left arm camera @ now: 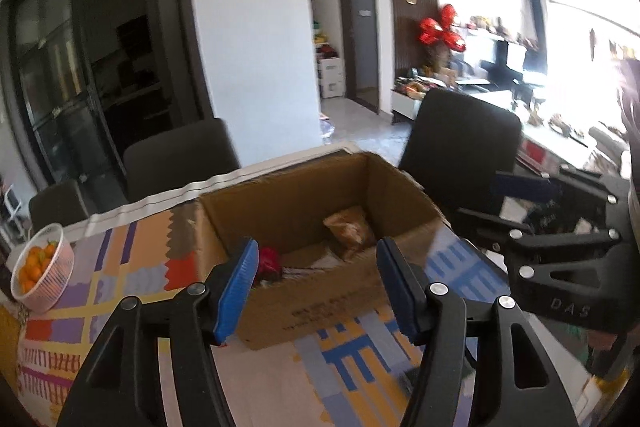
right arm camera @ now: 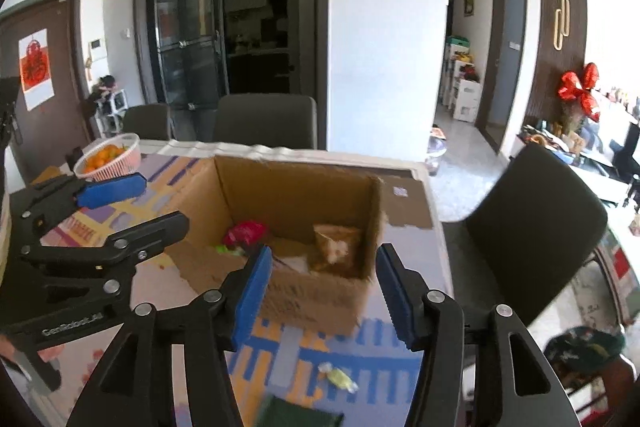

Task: Organize snacks
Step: 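Carry both lollipops into the box and open both tools, then grasp the dark green pack with the left tool while the right grasps the pale green candy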

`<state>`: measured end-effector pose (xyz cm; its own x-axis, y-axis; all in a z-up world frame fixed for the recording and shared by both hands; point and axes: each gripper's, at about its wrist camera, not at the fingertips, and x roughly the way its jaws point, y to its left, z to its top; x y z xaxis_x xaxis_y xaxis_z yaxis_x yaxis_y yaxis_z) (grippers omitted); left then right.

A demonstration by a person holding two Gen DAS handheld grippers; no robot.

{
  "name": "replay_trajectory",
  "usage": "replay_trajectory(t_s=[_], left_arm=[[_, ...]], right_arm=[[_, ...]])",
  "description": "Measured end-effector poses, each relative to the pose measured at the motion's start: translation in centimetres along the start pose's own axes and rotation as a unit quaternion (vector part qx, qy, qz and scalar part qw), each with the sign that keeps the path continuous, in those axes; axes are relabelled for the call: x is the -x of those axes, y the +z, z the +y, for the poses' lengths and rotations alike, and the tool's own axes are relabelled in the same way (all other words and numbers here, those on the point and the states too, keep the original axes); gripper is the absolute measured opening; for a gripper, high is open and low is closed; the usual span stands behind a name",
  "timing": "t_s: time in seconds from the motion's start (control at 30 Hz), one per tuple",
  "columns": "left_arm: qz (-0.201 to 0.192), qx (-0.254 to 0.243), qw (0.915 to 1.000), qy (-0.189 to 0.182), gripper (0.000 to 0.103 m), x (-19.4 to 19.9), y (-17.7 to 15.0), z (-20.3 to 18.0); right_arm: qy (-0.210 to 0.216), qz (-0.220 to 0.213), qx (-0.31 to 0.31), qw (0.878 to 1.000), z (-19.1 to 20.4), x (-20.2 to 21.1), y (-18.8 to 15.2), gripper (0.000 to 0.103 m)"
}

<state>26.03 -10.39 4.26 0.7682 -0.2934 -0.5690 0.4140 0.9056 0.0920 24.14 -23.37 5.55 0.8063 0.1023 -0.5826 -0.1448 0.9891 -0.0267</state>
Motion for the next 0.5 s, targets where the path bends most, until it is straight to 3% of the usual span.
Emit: replay_trajectory(t_s=[0.3, 0.5], left_arm=[[0.032, -0.064, 0.9958, -0.057, 0.066, -0.6, -2.8, -4.8], [0.063, -0.113, 0.9859, -0.106, 0.066, -1.9, -5.0, -7.2]], right_arm=[[-0.029, 0.021, -0.003, 0.999, -2.0, 2.1, -4.1, 0.058], [-0.046, 0.049, -0.017, 0.998, -2.7, 2.2, -7.3, 0.058]])
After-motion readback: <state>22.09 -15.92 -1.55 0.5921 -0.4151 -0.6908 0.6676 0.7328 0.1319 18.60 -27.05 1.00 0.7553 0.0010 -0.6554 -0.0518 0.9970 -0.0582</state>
